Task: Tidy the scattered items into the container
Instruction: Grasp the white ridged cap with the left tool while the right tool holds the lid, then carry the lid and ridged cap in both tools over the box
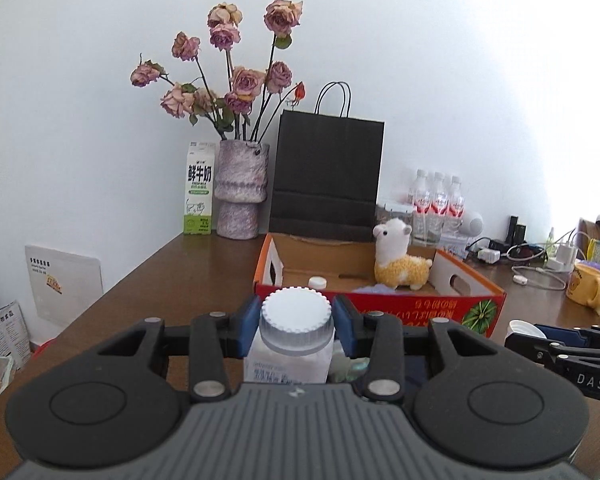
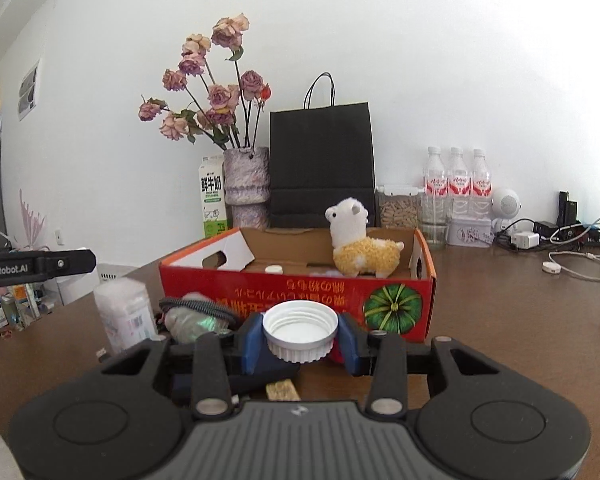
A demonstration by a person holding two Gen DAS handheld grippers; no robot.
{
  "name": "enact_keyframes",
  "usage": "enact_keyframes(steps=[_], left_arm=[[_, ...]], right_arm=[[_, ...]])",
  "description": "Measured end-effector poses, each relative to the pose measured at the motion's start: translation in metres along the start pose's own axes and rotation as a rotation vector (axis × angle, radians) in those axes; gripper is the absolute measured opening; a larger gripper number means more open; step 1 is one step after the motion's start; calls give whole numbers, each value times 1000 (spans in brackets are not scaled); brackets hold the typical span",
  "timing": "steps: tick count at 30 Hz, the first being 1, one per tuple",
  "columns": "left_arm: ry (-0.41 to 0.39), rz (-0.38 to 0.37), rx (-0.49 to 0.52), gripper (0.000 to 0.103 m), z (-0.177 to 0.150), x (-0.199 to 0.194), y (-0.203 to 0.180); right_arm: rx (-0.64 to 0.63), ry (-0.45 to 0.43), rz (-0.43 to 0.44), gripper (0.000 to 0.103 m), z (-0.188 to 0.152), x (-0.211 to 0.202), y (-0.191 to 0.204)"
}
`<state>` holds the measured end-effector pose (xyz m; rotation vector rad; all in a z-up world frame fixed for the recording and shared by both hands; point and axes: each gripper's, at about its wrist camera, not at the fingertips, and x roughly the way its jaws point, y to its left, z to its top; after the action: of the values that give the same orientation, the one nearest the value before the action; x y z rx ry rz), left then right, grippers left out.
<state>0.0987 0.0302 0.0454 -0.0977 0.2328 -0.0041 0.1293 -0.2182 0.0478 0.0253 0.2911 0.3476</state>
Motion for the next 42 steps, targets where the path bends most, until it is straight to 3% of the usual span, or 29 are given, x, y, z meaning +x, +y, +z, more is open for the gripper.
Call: enact_keyframes(steps=[8, 16, 19, 24, 30, 42], left_arm=[[-78, -69, -24, 40, 44, 52, -24], [-33, -76, -72, 41, 53, 132, -60], [-14, -18, -89, 41, 55, 164, -69], [46, -16, -100, 41, 46, 192, -72], [111, 7, -101, 41, 32, 205, -69], [142, 1, -69, 41, 20, 206, -73]], right_arm=[[11, -61, -4, 39, 59, 49, -14], [-35, -51, -21, 39, 89, 115, -29], [-5, -44, -21, 39, 85, 136, -41], [-9, -5, -28, 39, 69, 147, -47], [-2, 36, -29, 39, 61, 156, -46], [10, 95, -72, 39, 50, 165, -47]])
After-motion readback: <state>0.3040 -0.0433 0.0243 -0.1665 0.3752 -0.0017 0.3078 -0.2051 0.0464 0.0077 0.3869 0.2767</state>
